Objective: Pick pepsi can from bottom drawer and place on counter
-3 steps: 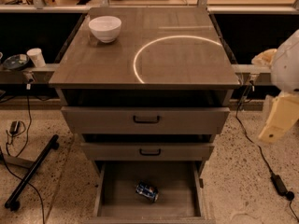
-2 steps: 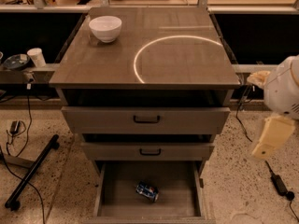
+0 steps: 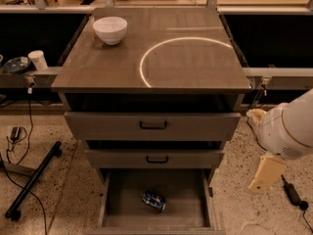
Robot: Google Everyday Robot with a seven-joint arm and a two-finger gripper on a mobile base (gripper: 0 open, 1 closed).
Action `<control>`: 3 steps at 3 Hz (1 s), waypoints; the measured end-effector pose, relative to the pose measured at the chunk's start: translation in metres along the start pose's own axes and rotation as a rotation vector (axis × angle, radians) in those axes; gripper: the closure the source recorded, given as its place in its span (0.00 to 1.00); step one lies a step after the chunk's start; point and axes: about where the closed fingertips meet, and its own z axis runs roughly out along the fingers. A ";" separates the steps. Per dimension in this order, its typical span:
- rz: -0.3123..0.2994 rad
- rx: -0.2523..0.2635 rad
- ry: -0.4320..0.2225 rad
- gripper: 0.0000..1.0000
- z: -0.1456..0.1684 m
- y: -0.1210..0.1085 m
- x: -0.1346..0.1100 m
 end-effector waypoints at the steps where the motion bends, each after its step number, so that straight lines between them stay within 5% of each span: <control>1: 0.002 -0.012 -0.005 0.00 0.021 0.011 0.006; 3: 0.028 -0.064 -0.016 0.00 0.060 0.033 0.020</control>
Offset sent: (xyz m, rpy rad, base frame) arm -0.0209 0.0064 -0.0784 0.0399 0.0664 0.0026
